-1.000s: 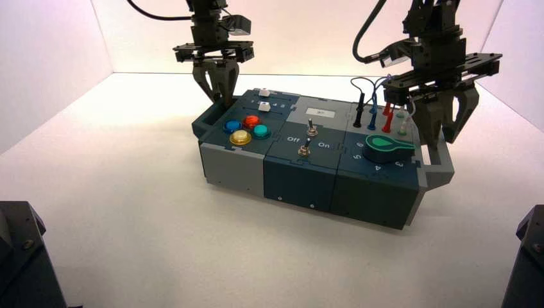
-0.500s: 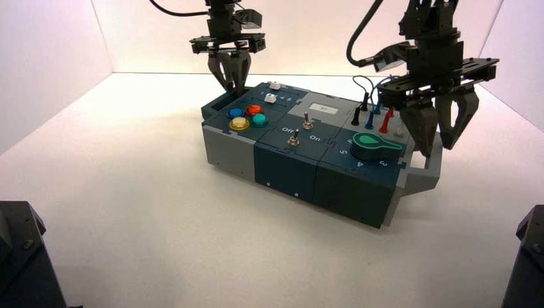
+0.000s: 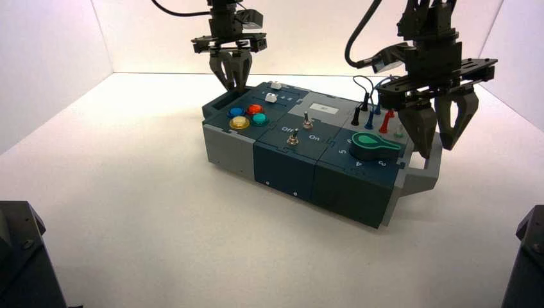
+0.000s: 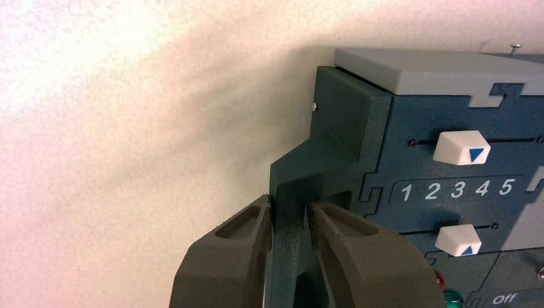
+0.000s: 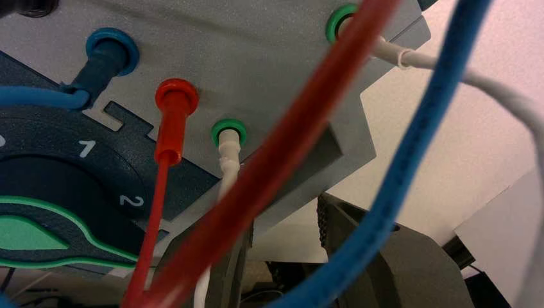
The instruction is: Rotate the box clockwise.
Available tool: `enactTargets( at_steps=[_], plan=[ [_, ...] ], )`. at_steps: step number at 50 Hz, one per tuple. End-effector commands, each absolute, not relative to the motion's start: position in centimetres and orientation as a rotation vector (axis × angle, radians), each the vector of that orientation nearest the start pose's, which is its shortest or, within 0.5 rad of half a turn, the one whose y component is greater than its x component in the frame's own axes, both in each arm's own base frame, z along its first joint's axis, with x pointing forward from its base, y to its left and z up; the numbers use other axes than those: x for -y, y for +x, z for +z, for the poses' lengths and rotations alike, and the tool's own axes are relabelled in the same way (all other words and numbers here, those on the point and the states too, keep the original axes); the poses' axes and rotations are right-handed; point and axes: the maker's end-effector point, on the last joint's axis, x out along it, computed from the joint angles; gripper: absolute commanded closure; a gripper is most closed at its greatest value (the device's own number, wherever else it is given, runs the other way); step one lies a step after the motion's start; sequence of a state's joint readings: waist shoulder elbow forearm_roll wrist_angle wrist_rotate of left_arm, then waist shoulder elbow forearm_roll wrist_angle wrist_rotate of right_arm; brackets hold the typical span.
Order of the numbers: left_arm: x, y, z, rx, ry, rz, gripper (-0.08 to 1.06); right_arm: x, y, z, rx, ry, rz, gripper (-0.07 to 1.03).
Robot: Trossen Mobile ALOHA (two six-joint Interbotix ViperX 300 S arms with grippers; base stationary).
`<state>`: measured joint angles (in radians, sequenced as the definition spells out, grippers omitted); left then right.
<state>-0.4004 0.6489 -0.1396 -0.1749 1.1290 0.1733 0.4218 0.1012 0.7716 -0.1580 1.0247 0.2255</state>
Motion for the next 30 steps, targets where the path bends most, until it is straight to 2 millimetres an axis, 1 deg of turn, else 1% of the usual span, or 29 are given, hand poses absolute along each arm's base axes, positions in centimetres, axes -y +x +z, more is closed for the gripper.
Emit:
enactTargets(
  at_steps=[1, 12, 14, 17, 18, 20, 22, 24, 25, 30],
  plan=[
    [23.3, 44.3, 3.0, -1.545, 0.273, -0.536, 0.68, -9.1, 20.8, 2.2, -1.816, -0.523, 0.198, 0.98],
    [22.8, 44.2, 3.2, -1.564, 0.289, -0.529, 0.68, -9.0, 20.6, 2.2, -1.824, -0.523, 0.191, 0.98],
    [22.7, 44.3, 3.4, -1.560, 0.291, -0.525, 0.66, -9.0, 20.6, 2.3, -1.824, -0.522, 0.188, 0.98],
    [22.4, 44.3, 3.4, -1.560, 0.301, -0.515, 0.57, -9.0, 20.7, 2.3, -1.819, -0.518, 0.186, 0.96],
    [22.5, 44.2, 3.4, -1.561, 0.304, -0.516, 0.55, -9.0, 20.7, 2.4, -1.819, -0.517, 0.184, 0.95],
    [22.3, 44.3, 3.6, -1.562, 0.308, -0.510, 0.48, -9.1, 20.8, 2.6, -1.814, -0.513, 0.182, 0.90],
    [22.2, 44.3, 3.7, -1.564, 0.310, -0.502, 0.46, -9.1, 20.9, 2.7, -1.808, -0.509, 0.180, 0.84],
    [22.0, 44.3, 3.9, -1.562, 0.318, -0.494, 0.45, -9.2, 21.2, 3.1, -1.790, -0.503, 0.176, 0.72],
    [22.0, 44.4, 4.0, -1.560, 0.322, -0.490, 0.44, -9.2, 21.3, 3.3, -1.783, -0.500, 0.177, 0.69],
    [21.4, 44.8, 4.8, -1.540, 0.350, -0.466, 0.43, -9.4, 21.6, 4.1, -1.761, -0.493, 0.178, 0.67]
  ],
)
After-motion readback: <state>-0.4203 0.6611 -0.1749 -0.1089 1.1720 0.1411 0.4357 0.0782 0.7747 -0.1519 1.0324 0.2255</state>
